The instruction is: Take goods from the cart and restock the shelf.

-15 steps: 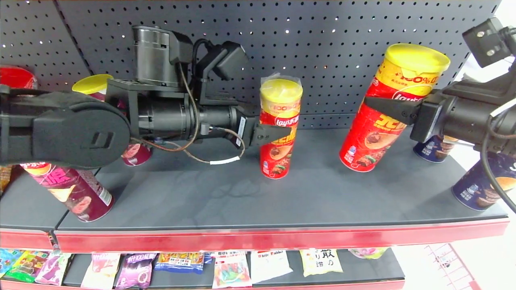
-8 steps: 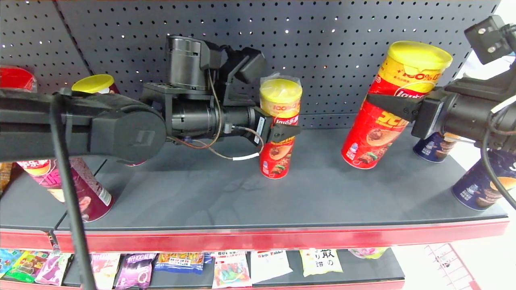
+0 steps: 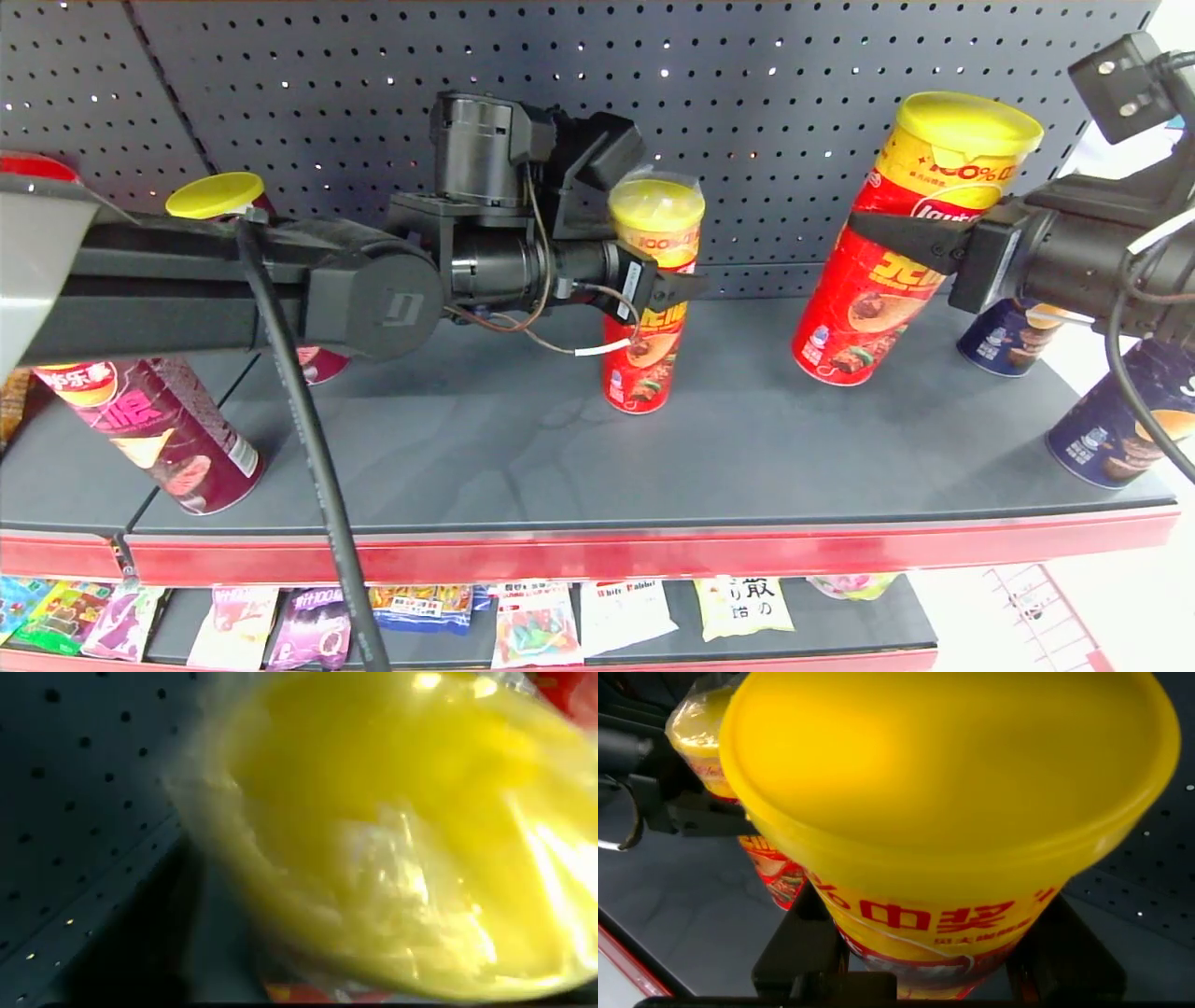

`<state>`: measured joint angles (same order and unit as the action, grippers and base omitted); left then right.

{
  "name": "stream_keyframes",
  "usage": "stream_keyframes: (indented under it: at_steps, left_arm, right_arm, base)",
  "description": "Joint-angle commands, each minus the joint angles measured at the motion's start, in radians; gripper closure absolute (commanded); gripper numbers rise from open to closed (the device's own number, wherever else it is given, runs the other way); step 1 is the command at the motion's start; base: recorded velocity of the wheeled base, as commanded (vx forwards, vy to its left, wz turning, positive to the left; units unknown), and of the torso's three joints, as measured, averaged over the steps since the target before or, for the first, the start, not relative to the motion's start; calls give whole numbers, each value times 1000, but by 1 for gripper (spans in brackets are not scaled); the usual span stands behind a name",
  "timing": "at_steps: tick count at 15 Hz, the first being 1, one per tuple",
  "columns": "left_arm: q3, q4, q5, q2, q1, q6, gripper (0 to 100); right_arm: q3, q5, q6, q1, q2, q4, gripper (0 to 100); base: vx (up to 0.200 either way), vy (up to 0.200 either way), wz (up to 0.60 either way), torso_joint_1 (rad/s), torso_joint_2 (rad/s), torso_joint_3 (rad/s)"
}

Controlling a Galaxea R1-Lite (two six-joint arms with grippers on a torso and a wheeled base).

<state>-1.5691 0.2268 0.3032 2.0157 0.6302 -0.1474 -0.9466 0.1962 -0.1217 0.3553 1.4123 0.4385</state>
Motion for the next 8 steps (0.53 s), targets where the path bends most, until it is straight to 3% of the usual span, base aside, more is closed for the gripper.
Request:
stream_keyframes:
  at_steps: [1, 3, 6, 8]
  left_arm:
    - [-9, 0, 4, 17, 3, 0, 100]
    - [1, -1, 17, 11, 3, 2, 100]
    - [29, -1, 99, -35, -21, 0, 100]
    - [61, -1, 223, -83, -37, -9, 100]
  right_arm:
    - [-3, 0, 1, -1, 4, 0, 100]
    - [-6, 2, 1, -12, 5, 0, 100]
    - [-14, 3, 1, -13, 8, 0, 100]
    - [-23, 3, 1, -13, 11, 0, 100]
  base:
    - [0, 0, 0, 0, 0, 0]
    - [0, 0, 0, 0, 0, 0]
    - [0, 0, 0, 0, 0, 0]
    - [0, 0, 0, 0, 0, 0]
